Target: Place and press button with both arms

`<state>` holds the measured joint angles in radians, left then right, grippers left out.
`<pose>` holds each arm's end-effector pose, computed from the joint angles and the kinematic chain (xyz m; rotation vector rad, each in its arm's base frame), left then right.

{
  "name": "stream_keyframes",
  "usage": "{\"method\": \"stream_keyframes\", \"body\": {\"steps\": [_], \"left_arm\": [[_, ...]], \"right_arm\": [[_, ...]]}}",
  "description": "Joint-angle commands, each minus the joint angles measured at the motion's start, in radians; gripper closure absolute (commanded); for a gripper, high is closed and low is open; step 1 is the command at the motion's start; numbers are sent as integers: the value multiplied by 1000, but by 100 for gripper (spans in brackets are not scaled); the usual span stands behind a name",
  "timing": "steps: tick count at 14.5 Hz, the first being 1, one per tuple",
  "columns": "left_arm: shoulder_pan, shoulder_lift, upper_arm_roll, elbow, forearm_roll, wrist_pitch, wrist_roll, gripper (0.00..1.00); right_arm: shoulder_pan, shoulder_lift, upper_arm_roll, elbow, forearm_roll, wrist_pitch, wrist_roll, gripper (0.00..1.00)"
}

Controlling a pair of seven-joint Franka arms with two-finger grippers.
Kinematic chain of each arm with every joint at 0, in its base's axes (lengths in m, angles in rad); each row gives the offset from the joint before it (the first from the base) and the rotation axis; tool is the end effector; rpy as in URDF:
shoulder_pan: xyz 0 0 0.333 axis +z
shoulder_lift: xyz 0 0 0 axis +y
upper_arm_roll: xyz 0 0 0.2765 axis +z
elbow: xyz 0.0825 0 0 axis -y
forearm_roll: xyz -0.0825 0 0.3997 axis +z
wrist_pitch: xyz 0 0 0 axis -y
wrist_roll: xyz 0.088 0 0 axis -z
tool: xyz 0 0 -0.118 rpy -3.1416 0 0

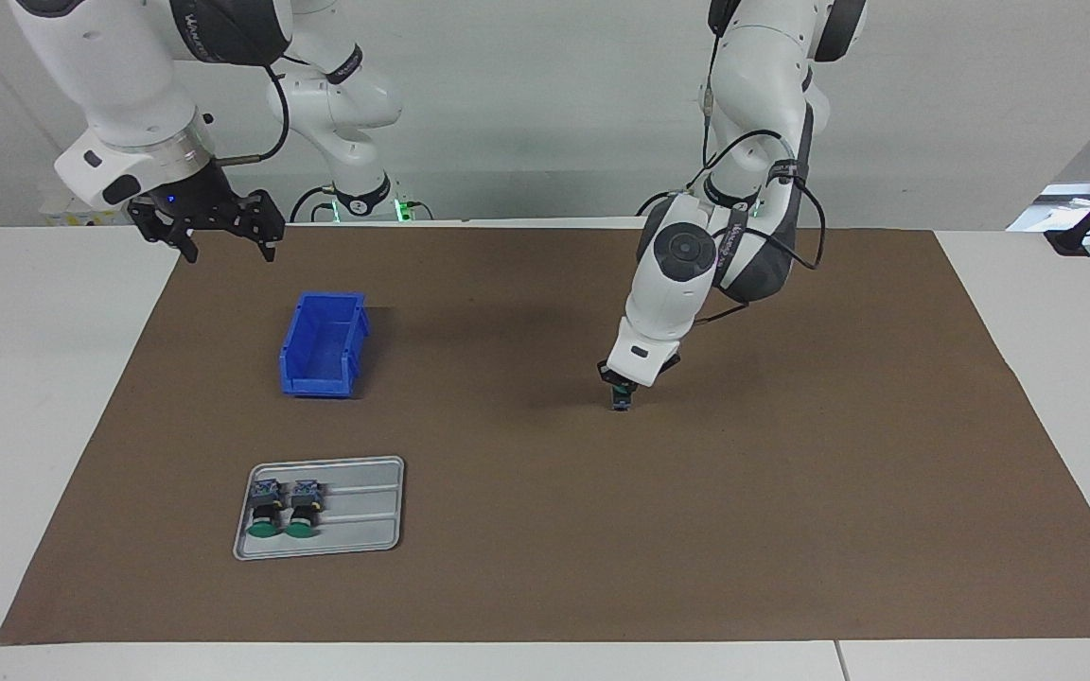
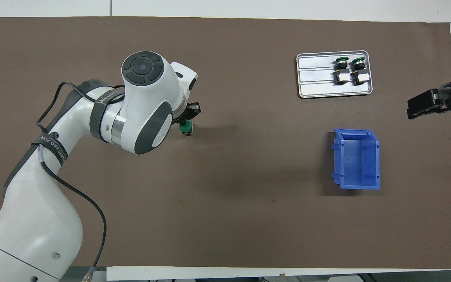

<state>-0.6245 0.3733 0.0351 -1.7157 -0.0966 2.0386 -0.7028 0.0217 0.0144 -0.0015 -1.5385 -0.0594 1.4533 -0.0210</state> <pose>0.5343 -0.3664 0.3121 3.1017 0.2441 -0.1298 0.5605 0.0038 0.5720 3.0780 0.0572 -0.1535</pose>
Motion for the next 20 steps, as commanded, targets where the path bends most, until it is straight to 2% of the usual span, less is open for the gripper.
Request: {"method": "stream_keyframes", "body": {"steps": [1, 4, 7, 10, 12, 16, 19, 20], "left_arm": [[-23, -7, 6, -59, 11, 43, -15, 100], [-9, -13, 9, -27, 11, 22, -12, 99], [9, -53, 19, 7, 11, -24, -6, 97], [26, -66, 20, 34, 14, -58, -7, 92], [54, -88, 20, 28, 15, -75, -4, 78], [107, -117, 22, 24, 17, -112, 63, 30], [140, -148, 22, 22, 18, -182, 121, 6], [160, -155, 22, 22, 18, -204, 146, 1]], "right_arm": [[-3, -14, 0, -17, 0, 4, -14, 2], [-3, -14, 0, -17, 0, 4, -14, 2], [-3, -14, 0, -17, 0, 4, -14, 2], [-3, -14, 0, -17, 0, 4, -14, 2], [-3, -14, 0, -17, 0, 4, -14, 2], [-3, -14, 0, -17, 0, 4, -14, 2], [-3, -14, 0, -17, 0, 4, -14, 2], [-3, -14, 0, -17, 0, 4, -14, 2]]}}
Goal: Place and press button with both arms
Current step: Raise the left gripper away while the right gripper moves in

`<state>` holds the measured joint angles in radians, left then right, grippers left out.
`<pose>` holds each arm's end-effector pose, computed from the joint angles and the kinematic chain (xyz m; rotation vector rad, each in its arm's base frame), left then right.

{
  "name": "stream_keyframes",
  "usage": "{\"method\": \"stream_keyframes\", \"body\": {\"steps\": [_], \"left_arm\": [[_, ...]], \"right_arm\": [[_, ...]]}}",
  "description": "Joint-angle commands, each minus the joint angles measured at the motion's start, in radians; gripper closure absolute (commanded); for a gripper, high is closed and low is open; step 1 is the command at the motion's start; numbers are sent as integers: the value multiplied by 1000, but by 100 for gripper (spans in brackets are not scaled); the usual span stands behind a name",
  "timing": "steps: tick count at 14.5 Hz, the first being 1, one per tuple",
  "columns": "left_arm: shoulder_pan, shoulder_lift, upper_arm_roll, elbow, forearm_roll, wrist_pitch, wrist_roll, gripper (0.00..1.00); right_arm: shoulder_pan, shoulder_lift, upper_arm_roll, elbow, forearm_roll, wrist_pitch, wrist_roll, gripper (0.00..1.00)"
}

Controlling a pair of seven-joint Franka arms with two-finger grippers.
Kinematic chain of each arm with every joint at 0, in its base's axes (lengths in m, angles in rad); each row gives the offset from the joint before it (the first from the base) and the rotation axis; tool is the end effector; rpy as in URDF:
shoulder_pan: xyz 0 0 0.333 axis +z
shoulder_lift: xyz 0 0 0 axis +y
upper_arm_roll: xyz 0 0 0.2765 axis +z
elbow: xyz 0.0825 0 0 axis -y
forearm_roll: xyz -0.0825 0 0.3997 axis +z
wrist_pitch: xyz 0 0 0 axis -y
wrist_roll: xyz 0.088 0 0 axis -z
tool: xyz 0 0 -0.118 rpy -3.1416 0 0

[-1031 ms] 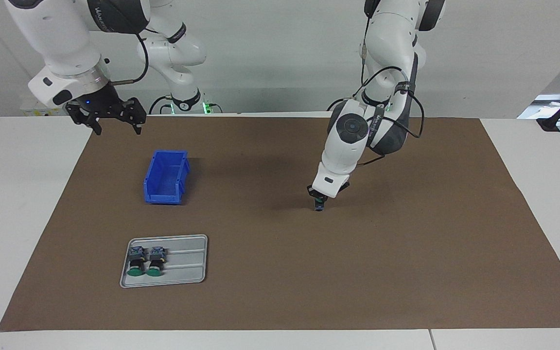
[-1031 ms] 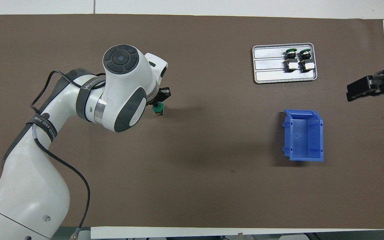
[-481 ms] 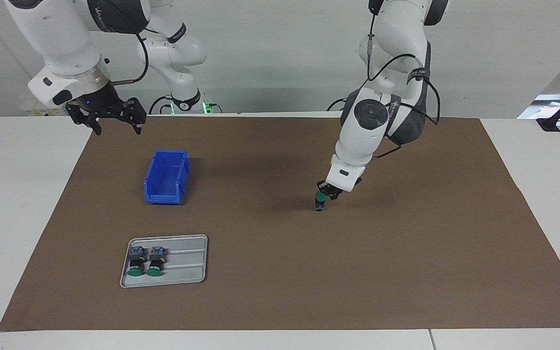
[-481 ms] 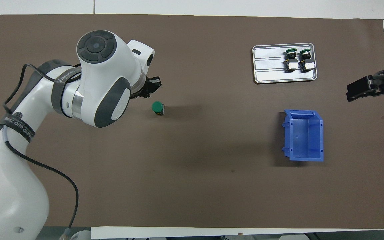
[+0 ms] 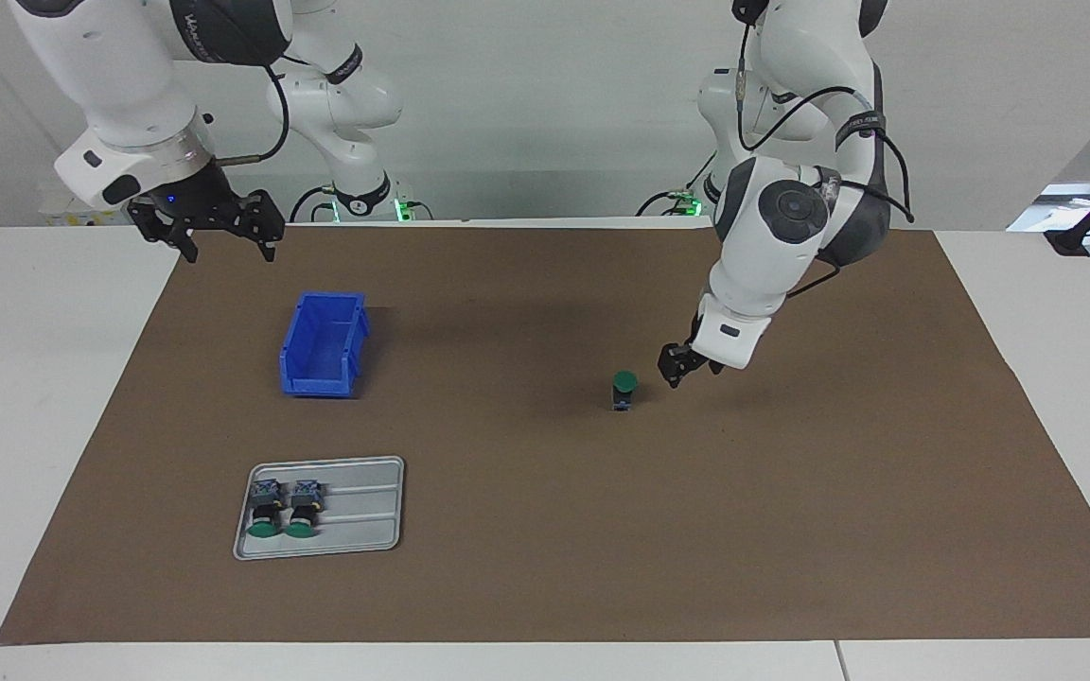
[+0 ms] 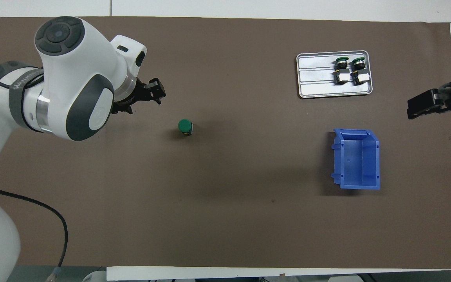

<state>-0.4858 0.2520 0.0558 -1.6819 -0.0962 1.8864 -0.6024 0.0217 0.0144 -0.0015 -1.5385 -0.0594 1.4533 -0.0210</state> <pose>0.5722 -0.2736 0.3938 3.0797 0.3137 -0.1219 0.5605 0.0038 0.5720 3.0780 0.0572 -0.1535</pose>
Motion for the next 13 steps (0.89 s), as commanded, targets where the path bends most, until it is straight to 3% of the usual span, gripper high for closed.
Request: {"method": "stream_keyframes", "body": {"steps": [1, 6, 9, 13], "left_arm": [[32, -42, 1, -13, 18, -70, 59, 1], [124, -134, 6, -76, 18, -142, 220, 1], [171, -187, 6, -107, 18, -171, 311, 1], [219, -234, 6, -107, 70, -225, 366, 1]], "right_arm": [[-3, -14, 0, -17, 0, 4, -14, 2], [6, -16, 6, -17, 1, -17, -23, 2], [9, -11, 49, -17, 131, 50, -2, 2], [185, 71, 84, 37, 139, 119, 236, 2]]}}
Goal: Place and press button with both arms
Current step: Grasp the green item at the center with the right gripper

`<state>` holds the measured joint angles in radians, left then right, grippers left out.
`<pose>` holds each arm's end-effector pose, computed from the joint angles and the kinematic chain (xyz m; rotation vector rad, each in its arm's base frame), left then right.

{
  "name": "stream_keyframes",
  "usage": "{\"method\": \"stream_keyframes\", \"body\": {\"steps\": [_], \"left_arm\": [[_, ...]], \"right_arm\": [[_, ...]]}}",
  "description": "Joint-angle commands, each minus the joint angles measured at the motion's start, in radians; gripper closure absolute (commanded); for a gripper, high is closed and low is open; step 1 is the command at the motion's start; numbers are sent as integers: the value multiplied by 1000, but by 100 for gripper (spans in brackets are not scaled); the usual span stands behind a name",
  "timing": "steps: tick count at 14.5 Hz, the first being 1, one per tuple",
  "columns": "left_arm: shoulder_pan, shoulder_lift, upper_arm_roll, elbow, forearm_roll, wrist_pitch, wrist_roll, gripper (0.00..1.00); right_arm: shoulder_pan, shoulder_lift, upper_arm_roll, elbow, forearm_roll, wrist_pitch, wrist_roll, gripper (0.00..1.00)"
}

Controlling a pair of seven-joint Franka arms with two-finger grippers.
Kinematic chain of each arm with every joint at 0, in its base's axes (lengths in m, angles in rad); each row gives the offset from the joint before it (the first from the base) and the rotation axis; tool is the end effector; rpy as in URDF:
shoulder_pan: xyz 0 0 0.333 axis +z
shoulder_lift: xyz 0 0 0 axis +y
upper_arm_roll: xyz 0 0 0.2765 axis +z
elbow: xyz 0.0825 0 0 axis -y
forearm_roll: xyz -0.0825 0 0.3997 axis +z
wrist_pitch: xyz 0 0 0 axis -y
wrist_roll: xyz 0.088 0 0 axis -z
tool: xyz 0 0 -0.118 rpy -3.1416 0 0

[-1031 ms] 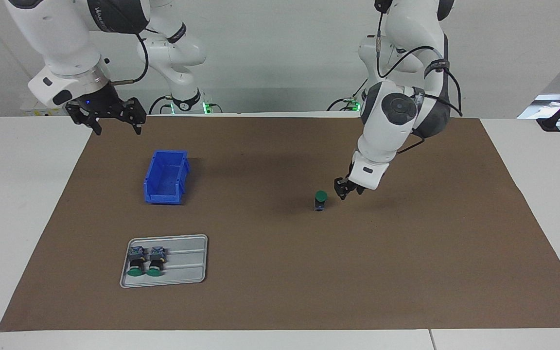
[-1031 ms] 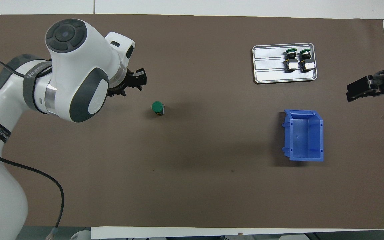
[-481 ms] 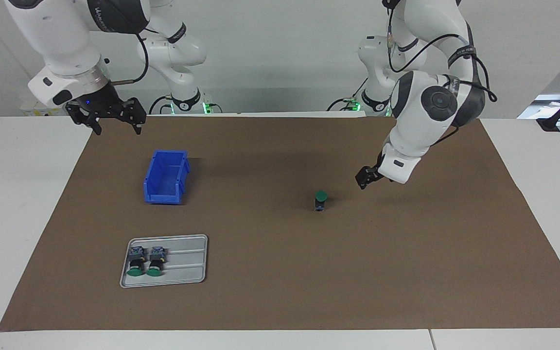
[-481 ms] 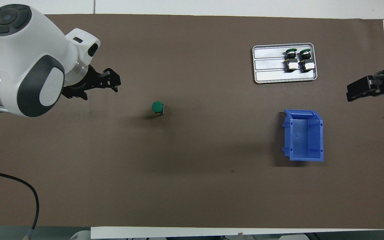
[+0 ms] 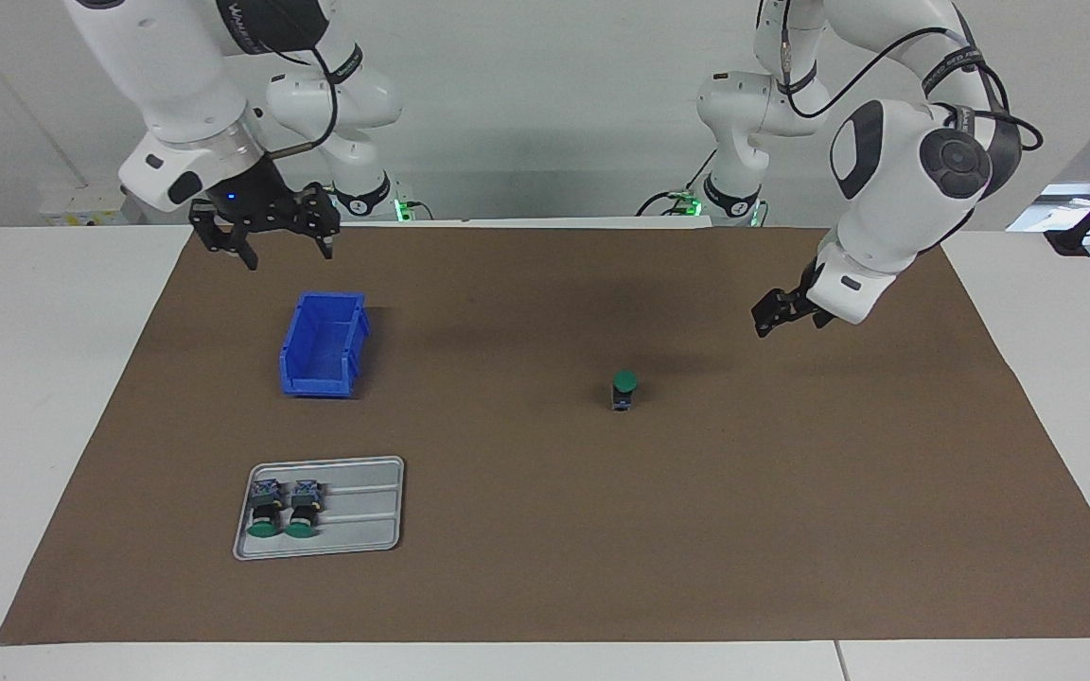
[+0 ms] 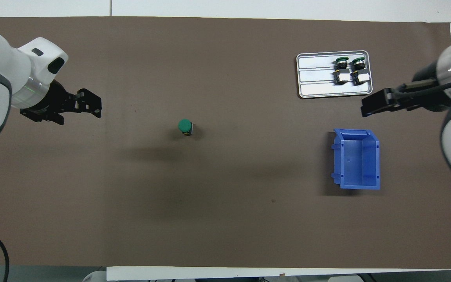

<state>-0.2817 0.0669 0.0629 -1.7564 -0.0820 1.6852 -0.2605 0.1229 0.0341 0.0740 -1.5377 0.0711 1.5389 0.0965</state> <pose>0.5636 -0.1349 0.4548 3.0898 0.0878 -0.2355 0.5630 0.1204 0.5682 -3.0689 -0.1559 0.0664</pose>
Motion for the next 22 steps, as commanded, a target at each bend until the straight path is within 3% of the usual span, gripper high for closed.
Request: {"method": "stream_keyframes", "body": {"steps": [1, 6, 10, 16, 22], "left_arm": [[16, -56, -3, -31, 98, -45, 24, 1], [59, -108, 3, -15, 113, -108, 75, 1], [99, -133, 0, -3, 113, -150, 125, 1], [105, -154, 3, 2, 114, -185, 130, 1], [153, -142, 0, 83, 114, -242, 138, 1]], "right_arm": [[131, 91, 9, 63, 4, 49, 182, 2], [355, 338, 7, 223, -16, 188, 477, 2], [477, 481, 7, 249, -60, 358, 669, 2], [550, 598, 9, 240, -148, 509, 761, 2], [567, 661, 9, 211, -226, 638, 760, 2]]}}
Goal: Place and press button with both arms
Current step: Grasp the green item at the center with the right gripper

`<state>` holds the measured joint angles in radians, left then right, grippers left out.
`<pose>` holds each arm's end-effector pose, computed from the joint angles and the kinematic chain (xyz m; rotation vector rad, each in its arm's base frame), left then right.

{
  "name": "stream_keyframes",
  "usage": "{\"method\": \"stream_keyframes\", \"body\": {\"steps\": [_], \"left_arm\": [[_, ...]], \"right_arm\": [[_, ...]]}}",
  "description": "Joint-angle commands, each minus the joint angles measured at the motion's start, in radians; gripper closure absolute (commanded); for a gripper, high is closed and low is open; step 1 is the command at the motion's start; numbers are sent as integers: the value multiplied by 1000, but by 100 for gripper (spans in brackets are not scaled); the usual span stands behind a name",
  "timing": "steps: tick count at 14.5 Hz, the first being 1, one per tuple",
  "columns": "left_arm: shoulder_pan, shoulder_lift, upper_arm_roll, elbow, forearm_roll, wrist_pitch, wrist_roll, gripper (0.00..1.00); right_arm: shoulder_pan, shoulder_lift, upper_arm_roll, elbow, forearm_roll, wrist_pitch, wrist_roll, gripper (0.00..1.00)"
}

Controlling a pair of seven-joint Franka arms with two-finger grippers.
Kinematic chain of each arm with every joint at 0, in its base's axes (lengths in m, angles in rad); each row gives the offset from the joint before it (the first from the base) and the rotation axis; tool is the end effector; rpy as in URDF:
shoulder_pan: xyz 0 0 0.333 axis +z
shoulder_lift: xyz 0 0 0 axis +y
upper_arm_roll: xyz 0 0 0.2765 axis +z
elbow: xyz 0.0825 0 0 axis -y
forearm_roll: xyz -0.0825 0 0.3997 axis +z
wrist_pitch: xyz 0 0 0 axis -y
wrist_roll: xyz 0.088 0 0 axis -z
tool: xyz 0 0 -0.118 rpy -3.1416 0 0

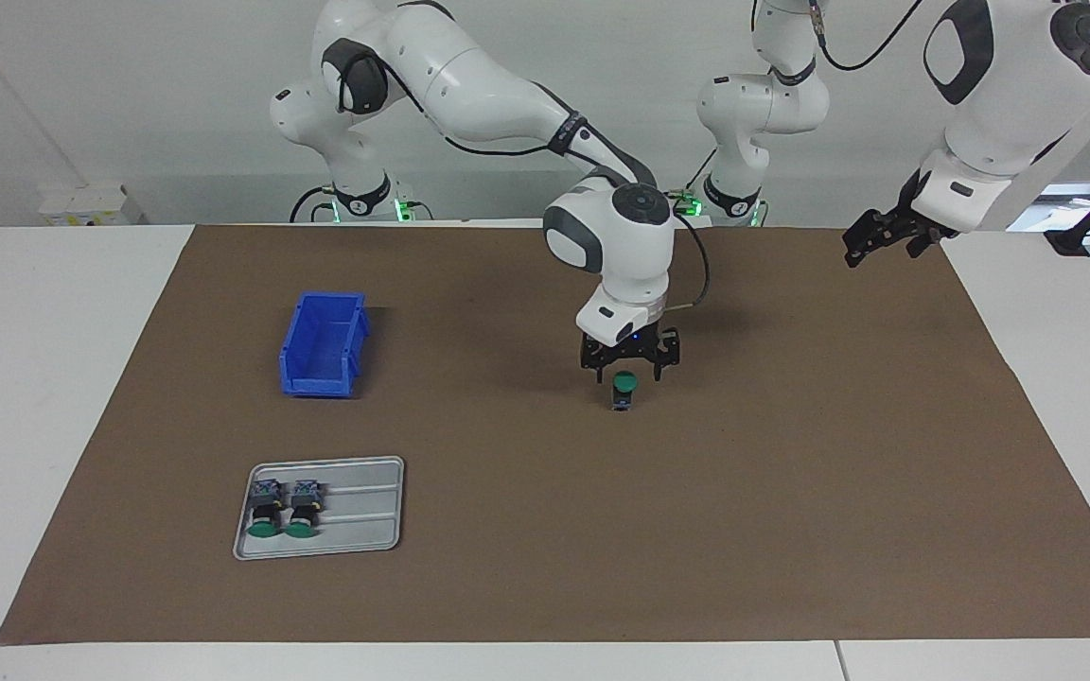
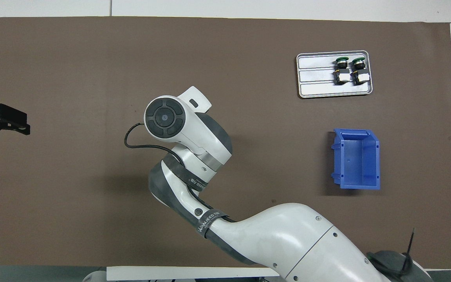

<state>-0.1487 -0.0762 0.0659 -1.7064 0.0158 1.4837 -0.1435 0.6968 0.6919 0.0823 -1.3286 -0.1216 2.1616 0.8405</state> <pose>0.5334 -0.0413 0.5439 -3.1048 -0.0937 0.2248 0.5386 0.5070 0.2907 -3.0678 0.0361 -0.2130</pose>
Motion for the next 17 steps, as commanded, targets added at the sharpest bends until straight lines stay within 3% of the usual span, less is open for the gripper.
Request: {"method": "stream_keyframes", "body": {"steps": [1, 2, 5, 8, 11, 12, 14, 16, 17], "left_arm": [[29, 4, 0, 39, 16, -45, 33, 1], [34, 6, 0, 42, 19, -43, 42, 1], [47, 35, 2, 94, 18, -45, 48, 1], [75, 46, -3, 107, 18, -17, 80, 1], [75, 44, -3, 108, 19, -13, 85, 1], [75, 44, -3, 103, 19, -10, 100, 1], [77, 39, -3, 93, 18, -17, 117, 1], [77, 35, -3, 84, 16, -25, 117, 1], [72, 33, -3, 83, 15, -34, 117, 1]], "right_arm": [[-7, 3, 0, -10, -35, 30, 15, 3], [-10, 0, 0, -30, -36, 41, 14, 8], [-7, -2, 2, -35, -35, 27, 8, 43], [-5, -3, 2, -37, -21, 18, 6, 64], [-6, -8, 10, -29, -23, -25, -6, 95], [-13, -12, 10, -23, -24, -43, -21, 100], [-52, -47, 10, -27, -20, -75, -120, 100], [-101, -119, 8, -67, -18, -136, -216, 100], [-140, -187, 8, -134, -18, -143, -259, 100]]}}
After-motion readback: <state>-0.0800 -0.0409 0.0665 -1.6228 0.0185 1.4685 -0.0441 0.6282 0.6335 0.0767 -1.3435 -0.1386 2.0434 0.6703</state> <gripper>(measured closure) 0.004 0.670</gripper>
